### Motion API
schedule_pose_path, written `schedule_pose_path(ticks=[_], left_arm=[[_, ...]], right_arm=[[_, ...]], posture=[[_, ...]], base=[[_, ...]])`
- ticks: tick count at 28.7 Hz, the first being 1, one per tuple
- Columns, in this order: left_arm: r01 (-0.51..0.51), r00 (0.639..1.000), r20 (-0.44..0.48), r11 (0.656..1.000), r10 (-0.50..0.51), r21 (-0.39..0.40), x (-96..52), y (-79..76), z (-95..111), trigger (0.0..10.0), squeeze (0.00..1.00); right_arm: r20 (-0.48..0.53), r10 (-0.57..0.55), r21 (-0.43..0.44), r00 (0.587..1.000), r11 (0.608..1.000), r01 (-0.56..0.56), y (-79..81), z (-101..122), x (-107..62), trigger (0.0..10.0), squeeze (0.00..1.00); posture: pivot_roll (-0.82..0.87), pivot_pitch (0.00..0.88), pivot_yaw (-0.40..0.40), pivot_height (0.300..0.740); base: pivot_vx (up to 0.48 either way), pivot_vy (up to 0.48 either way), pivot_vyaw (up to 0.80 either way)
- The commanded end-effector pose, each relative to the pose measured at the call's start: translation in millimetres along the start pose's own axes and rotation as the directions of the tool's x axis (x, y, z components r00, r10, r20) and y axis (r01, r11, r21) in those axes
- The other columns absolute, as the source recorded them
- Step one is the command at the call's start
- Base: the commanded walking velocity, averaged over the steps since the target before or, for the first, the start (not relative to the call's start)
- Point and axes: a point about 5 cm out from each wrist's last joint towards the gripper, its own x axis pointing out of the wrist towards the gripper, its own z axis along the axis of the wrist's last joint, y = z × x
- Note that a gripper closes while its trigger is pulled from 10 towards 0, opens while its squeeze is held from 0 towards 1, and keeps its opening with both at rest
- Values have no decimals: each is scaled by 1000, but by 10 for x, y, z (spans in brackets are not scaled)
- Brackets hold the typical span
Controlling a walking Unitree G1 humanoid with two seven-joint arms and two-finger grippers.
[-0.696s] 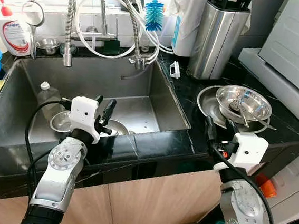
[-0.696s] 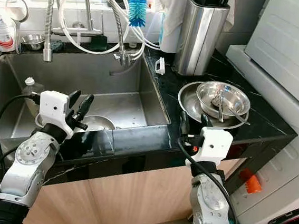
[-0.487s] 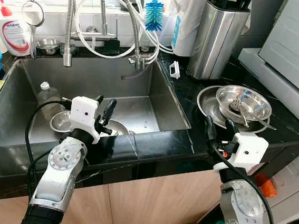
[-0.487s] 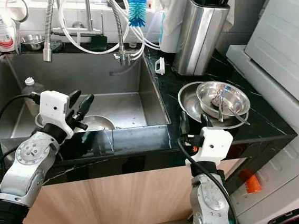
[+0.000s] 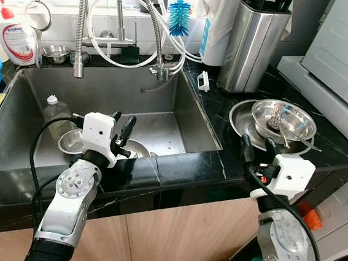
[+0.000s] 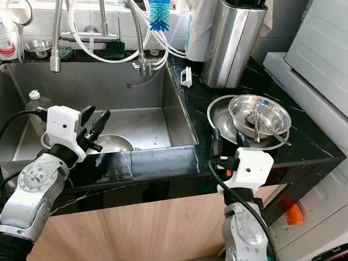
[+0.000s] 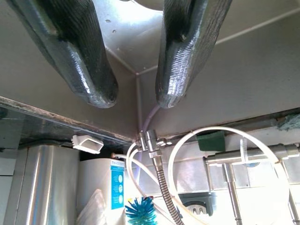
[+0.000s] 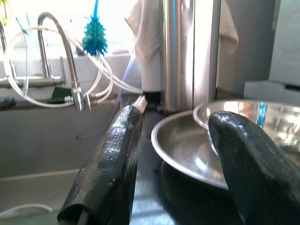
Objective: Kitchen organization
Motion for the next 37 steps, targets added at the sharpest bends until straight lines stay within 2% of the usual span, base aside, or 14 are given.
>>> schedule_pose_path(ticks=[1,6,9,18,32,37], left_arm=[[9,1000,18,1000,-9,15,2,-10,44,10000,0],[4,1000,18,1000,-4,15,1,-7,47,10000,0],[0,1000,16,1000,0,16,-8,0,41,10000,0],[0,1000,14,1000,0,13,-10,-6,35,10000,0],[-6,1000,12,1000,6,19,-13,12,36,10000,0],[-7,1000,13,1000,7,20,-14,14,38,10000,0]], right_arm=[[32,10,-21,999,1000,-9,11,82,24,10000,0],[70,22,-62,997,998,-18,53,166,52,10000,0],[99,-38,-96,994,994,47,11,214,36,10000,0],[116,-120,-130,986,982,135,-97,242,28,10000,0],[16,-234,-154,972,960,233,-191,15,-30,10000,0],[4,-254,-127,967,959,252,-217,-11,-30,10000,0]], posture=[[39,0,-17,740],[42,2,-19,740],[38,5,-19,740],[38,10,-18,740],[43,17,-18,740],[45,17,-18,740]], base=[[0,0,0],[0,0,0],[0,0,0],[0,0,0],[0,0,0],[0,0,0]])
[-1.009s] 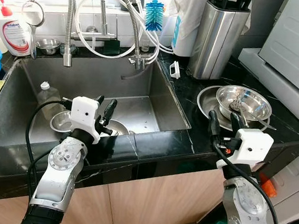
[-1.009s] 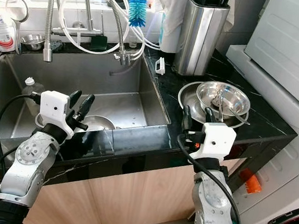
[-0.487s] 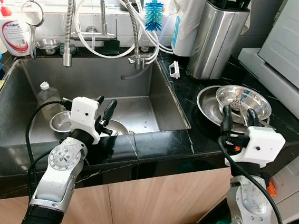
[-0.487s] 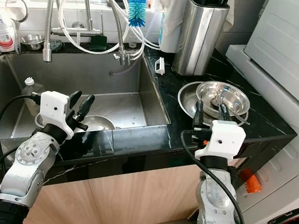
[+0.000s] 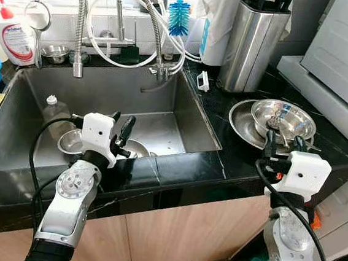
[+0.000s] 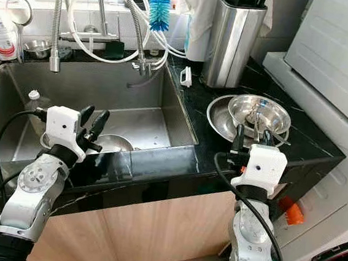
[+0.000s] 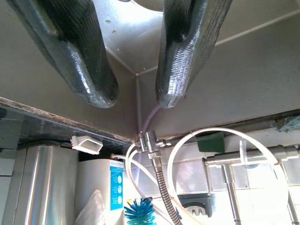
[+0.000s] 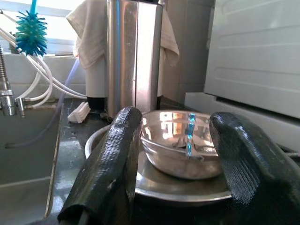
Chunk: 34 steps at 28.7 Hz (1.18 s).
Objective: Kitchen organization
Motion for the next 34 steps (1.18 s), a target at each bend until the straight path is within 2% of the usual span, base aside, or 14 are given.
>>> schedule_pose_path(ticks=[1,20,21,22,23,24,25,34], left_arm=[[0,1000,16,1000,0,23,-7,13,48,10000,0],[3,1000,16,1000,-3,28,-4,19,57,10000,0],[3,1000,16,1000,-3,28,-4,20,57,10000,0],[2,1000,15,1000,-3,29,-6,21,56,10000,0],[2,1000,14,1000,-2,29,-7,22,55,10000,0],[2,1000,14,1000,-2,29,-7,22,55,10000,0],[2,1000,15,1000,-3,29,-7,22,55,10000,0],[5,1000,16,1000,-5,31,5,19,56,10000,0]], right_arm=[[-18,-22,15,1000,1000,22,-35,-29,6,10000,0],[-54,-43,34,998,998,44,-68,-90,40,10000,0],[-55,-44,34,998,998,46,-70,-91,40,7098,0],[-57,-42,33,998,998,44,-69,-93,41,3765,0],[-44,-24,36,999,999,25,-56,-84,48,1216,0],[-44,-24,36,999,999,25,-56,-84,48,1216,0],[-40,-15,35,999,999,16,-44,-79,50,0,0],[-39,-23,49,999,998,24,-47,-69,69,0,0]], posture=[[47,17,-18,740],[49,16,-15,740],[49,16,-15,740],[49,17,-15,740],[49,17,-15,740],[49,17,-15,740],[49,17,-15,740],[48,14,-14,740]], base=[[0,0,0],[0,0,0],[0,0,0],[0,0,0],[0,0,0],[0,0,0],[0,0,0],[0,0,0]])
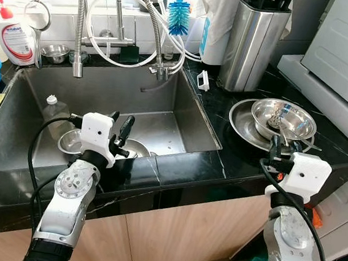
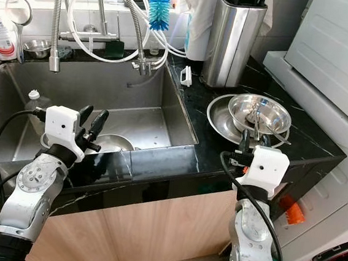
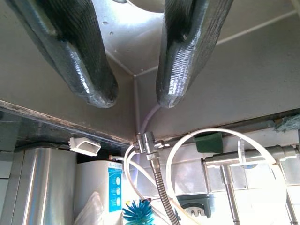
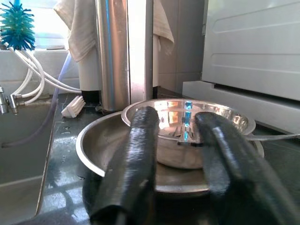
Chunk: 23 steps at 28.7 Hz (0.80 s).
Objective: Kitchen organization
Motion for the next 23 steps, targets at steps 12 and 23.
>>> schedule_pose_path(ticks=[12,23], left_arm=[[4,1000,18,1000,-5,25,8,2,54,10000,0],[2,1000,22,1000,-2,25,8,6,55,10000,0]], right_arm=[[3,-7,9,1000,1000,7,-25,12,28,0,0],[87,0,18,996,1000,-2,0,230,126,0,0]], posture=[[51,7,-15,740],[50,0,-16,740]], base=[[0,0,0],[0,0,0]])
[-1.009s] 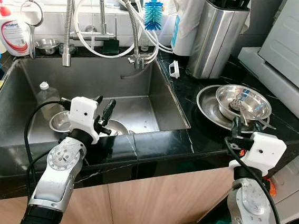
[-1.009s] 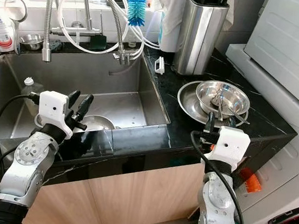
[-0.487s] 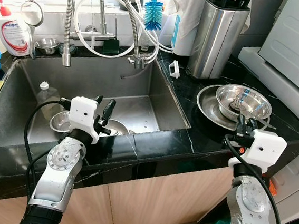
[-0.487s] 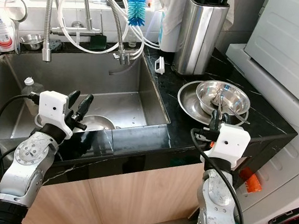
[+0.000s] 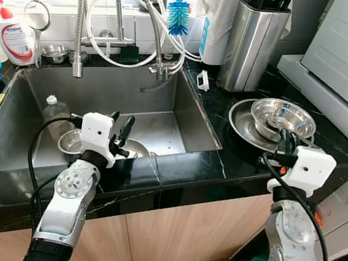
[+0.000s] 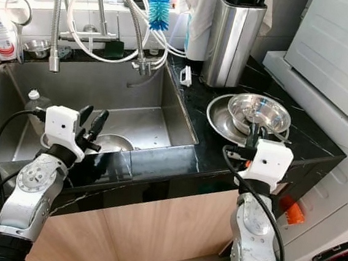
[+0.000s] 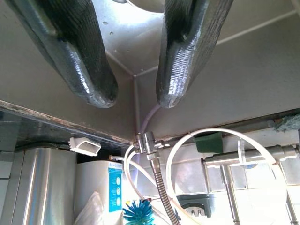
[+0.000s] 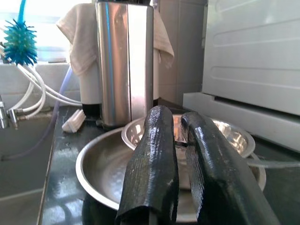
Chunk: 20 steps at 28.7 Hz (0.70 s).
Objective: Kitchen organization
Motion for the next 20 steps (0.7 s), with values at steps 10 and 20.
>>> schedule_pose_path(ticks=[10,20], left_arm=[[-2,1000,22,1000,1,22,8,8,54,10000,0],[-11,1000,24,1000,10,22,11,13,55,10000,0]], right_arm=[[127,24,28,992,999,-28,63,364,116,0,0],[194,182,167,964,962,-216,312,609,141,2314,0]], posture=[[49,0,-19,740],[47,2,-22,740]], base=[[0,0,0],[0,0,0]])
